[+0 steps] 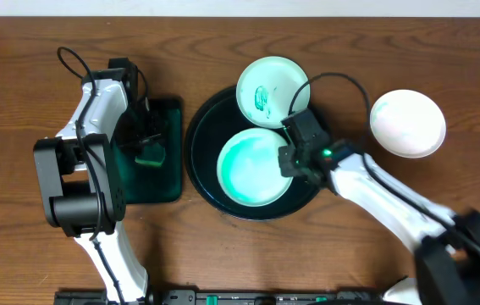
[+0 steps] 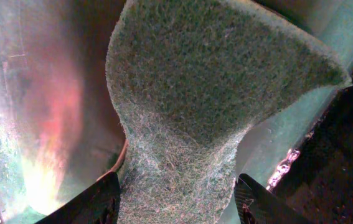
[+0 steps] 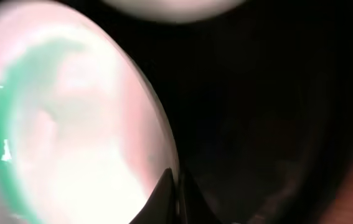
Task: Clean dirty plates on tray and stack at the side
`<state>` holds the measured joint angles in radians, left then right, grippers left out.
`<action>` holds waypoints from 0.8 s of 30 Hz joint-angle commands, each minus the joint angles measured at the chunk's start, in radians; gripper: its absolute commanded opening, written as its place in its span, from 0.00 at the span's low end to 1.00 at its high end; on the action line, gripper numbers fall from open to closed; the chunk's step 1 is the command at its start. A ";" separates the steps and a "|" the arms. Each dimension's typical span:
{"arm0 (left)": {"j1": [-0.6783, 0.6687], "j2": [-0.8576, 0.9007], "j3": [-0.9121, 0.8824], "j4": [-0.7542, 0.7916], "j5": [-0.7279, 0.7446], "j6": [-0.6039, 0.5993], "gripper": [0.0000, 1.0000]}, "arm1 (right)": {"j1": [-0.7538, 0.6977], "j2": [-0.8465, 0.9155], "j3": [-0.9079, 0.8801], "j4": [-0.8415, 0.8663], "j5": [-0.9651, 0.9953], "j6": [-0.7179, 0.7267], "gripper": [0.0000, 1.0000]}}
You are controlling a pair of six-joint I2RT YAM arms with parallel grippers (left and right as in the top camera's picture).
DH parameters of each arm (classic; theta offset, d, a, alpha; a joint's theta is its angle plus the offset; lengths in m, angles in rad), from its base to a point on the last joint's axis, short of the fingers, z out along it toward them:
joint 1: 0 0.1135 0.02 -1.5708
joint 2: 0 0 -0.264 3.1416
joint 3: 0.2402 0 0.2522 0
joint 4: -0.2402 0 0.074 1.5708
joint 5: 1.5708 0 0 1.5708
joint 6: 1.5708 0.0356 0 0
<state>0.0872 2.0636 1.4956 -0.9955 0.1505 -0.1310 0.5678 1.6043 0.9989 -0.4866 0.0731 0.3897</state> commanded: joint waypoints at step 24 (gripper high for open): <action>0.000 -0.010 -0.004 -0.010 -0.005 -0.005 0.60 | 0.225 -0.226 0.002 0.197 0.943 -0.890 0.01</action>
<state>0.0872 2.0636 1.4956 -0.9955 0.1505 -0.1310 0.7513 1.3918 0.9955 -0.3283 0.8288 -0.2630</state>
